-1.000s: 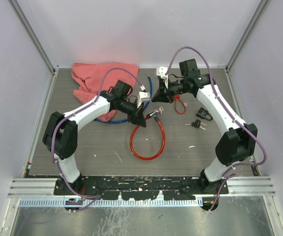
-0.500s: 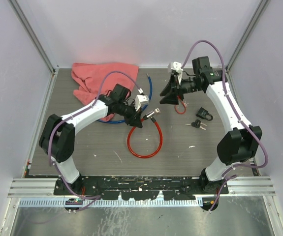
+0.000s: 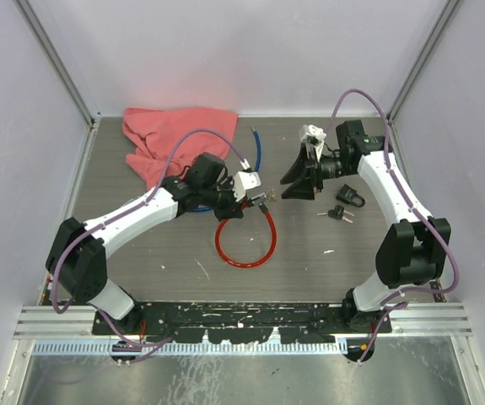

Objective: Lock with the key
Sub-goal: Lock the lock.

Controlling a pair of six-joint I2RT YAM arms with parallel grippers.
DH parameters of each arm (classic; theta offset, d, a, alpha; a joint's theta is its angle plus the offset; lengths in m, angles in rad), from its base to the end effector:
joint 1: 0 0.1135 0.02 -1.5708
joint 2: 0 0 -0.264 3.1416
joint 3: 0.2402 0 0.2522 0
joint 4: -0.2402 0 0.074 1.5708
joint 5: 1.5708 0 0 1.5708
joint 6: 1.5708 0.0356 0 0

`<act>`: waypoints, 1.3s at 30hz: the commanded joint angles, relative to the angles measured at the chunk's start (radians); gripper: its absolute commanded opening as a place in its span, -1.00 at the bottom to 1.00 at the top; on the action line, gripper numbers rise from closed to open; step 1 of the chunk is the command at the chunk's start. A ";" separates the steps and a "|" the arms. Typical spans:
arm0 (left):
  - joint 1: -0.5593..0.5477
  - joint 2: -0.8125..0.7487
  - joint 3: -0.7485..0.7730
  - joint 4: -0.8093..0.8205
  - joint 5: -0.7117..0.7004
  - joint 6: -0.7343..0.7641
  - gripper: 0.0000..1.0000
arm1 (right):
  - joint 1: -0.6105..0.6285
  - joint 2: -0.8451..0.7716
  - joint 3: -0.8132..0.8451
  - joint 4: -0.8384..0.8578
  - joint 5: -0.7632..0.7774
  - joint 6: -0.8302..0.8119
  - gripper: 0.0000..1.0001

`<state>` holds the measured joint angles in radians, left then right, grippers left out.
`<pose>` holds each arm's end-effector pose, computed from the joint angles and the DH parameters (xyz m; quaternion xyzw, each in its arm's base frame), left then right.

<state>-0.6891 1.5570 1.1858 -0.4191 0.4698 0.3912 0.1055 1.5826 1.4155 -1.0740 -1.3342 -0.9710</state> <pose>0.2528 -0.2291 0.2694 0.5385 0.7258 -0.2678 0.3339 0.2960 0.0661 0.3180 -0.4844 0.6134 0.5000 0.3730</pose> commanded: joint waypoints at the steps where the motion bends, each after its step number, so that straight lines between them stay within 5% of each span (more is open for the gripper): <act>1: -0.015 -0.065 0.049 0.025 -0.094 0.069 -1.00 | 0.005 -0.073 0.023 -0.003 -0.058 -0.097 0.23; 11: -0.083 -0.105 0.158 -0.129 -0.333 0.210 -1.00 | 0.005 -0.059 0.082 0.066 -0.053 -0.116 0.25; 26: -0.256 -0.100 0.028 -0.095 -0.615 0.295 -1.00 | 0.009 -0.061 -0.065 0.104 -0.040 -0.245 0.29; 39: -0.319 -0.105 -0.025 -0.078 -0.696 0.270 -1.00 | 0.045 -0.069 -0.142 -0.225 -0.025 -0.574 0.04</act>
<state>-0.9989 1.4685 1.1484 -0.5301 -0.1940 0.6708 0.1307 1.5463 1.2884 -1.1847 -1.3430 -1.4242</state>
